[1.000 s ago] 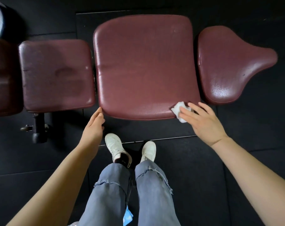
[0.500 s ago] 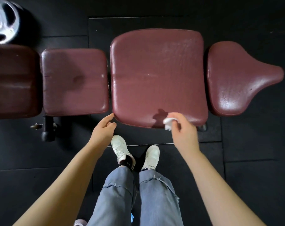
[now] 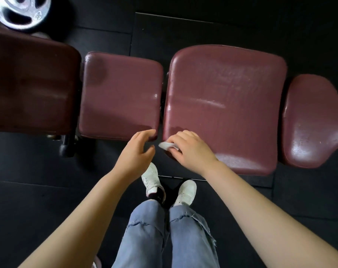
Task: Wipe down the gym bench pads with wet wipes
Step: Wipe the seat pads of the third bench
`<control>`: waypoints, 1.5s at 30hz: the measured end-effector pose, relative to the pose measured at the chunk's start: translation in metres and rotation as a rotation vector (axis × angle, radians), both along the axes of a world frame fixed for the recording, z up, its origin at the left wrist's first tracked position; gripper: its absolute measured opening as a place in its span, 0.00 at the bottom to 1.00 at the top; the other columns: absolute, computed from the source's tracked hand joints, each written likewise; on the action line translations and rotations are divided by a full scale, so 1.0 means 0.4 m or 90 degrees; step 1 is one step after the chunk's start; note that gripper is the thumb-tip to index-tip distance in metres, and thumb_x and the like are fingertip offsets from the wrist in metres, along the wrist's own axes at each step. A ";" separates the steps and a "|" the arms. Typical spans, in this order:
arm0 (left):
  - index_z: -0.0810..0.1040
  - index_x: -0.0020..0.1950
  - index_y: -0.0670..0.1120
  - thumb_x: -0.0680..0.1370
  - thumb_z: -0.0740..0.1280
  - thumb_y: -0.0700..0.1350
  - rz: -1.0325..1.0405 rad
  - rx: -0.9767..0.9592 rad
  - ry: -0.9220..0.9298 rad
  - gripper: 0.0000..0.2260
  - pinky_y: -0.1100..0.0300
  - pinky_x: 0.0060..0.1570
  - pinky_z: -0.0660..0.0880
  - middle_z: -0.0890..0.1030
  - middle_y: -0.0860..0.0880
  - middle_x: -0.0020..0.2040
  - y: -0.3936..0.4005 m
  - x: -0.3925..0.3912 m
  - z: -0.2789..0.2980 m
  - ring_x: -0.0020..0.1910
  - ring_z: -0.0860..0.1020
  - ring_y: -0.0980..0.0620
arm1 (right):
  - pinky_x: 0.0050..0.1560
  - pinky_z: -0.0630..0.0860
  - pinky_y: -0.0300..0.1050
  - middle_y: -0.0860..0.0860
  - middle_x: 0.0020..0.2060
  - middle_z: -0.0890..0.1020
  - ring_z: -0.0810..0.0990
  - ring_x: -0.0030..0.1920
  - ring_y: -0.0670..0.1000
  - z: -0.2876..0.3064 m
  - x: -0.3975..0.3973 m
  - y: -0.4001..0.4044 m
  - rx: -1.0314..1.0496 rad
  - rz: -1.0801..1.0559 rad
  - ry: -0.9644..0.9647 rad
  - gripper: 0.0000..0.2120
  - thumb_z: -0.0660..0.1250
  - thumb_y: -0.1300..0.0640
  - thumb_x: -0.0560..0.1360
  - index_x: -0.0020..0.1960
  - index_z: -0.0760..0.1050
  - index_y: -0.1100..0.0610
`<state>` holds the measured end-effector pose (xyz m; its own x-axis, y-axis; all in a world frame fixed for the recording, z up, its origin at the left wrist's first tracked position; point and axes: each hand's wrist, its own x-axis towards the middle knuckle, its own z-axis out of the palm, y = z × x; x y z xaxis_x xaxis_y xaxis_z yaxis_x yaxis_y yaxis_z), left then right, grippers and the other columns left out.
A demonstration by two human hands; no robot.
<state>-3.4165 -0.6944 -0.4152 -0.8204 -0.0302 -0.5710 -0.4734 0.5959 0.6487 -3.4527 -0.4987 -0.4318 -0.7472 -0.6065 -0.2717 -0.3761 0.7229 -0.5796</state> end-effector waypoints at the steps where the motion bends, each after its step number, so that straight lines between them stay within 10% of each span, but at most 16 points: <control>1: 0.72 0.71 0.52 0.79 0.62 0.40 0.001 0.004 0.003 0.20 0.59 0.66 0.70 0.72 0.58 0.65 -0.002 -0.002 0.000 0.63 0.71 0.62 | 0.51 0.71 0.50 0.52 0.44 0.79 0.76 0.46 0.56 0.002 -0.006 0.004 0.014 0.051 0.022 0.07 0.68 0.56 0.77 0.52 0.79 0.58; 8: 0.74 0.69 0.49 0.78 0.63 0.38 -0.034 -0.001 0.049 0.20 0.59 0.63 0.70 0.74 0.58 0.64 -0.009 -0.026 0.007 0.63 0.71 0.57 | 0.38 0.68 0.52 0.55 0.37 0.80 0.77 0.39 0.59 -0.012 -0.285 -0.044 0.119 0.276 0.246 0.11 0.56 0.58 0.76 0.44 0.77 0.56; 16: 0.74 0.69 0.51 0.76 0.63 0.36 -0.059 -0.037 0.072 0.22 0.71 0.64 0.60 0.74 0.60 0.66 -0.014 -0.063 0.000 0.66 0.65 0.59 | 0.52 0.70 0.54 0.58 0.50 0.81 0.77 0.51 0.62 -0.041 -0.590 -0.112 0.266 -0.169 0.302 0.11 0.63 0.60 0.73 0.55 0.75 0.58; 26: 0.76 0.66 0.50 0.75 0.62 0.35 0.023 -0.014 0.046 0.21 0.55 0.62 0.71 0.77 0.56 0.60 -0.012 -0.089 -0.003 0.61 0.73 0.51 | 0.43 0.68 0.46 0.47 0.39 0.80 0.79 0.43 0.52 0.009 -0.142 -0.038 0.070 0.588 0.077 0.07 0.66 0.59 0.71 0.46 0.78 0.50; 34: 0.73 0.70 0.50 0.76 0.61 0.36 -0.016 -0.018 0.024 0.23 0.54 0.63 0.70 0.76 0.57 0.62 0.017 -0.088 -0.008 0.63 0.70 0.51 | 0.49 0.68 0.54 0.55 0.45 0.81 0.76 0.47 0.60 -0.048 -0.521 -0.037 0.189 -0.240 0.257 0.07 0.59 0.62 0.75 0.50 0.74 0.58; 41: 0.65 0.77 0.52 0.78 0.63 0.39 -0.049 -0.029 -0.022 0.27 0.64 0.61 0.61 0.73 0.57 0.70 0.038 -0.105 -0.017 0.67 0.64 0.55 | 0.34 0.66 0.51 0.54 0.32 0.71 0.68 0.33 0.56 -0.026 -0.039 0.091 -0.058 0.153 0.155 0.12 0.65 0.69 0.68 0.47 0.70 0.56; 45: 0.63 0.78 0.53 0.77 0.63 0.40 -0.084 -0.049 -0.012 0.29 0.63 0.63 0.63 0.71 0.57 0.72 0.050 -0.112 -0.017 0.67 0.63 0.55 | 0.33 0.58 0.48 0.53 0.29 0.74 0.71 0.31 0.56 -0.033 -0.223 0.093 0.036 0.240 0.236 0.08 0.60 0.65 0.65 0.39 0.72 0.53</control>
<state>-3.4611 -0.6744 -0.4221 -0.8091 0.0328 -0.5867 -0.3999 0.7010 0.5905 -3.5417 -0.4615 -0.4451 -0.5322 -0.8436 -0.0711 -0.7879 0.5242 -0.3232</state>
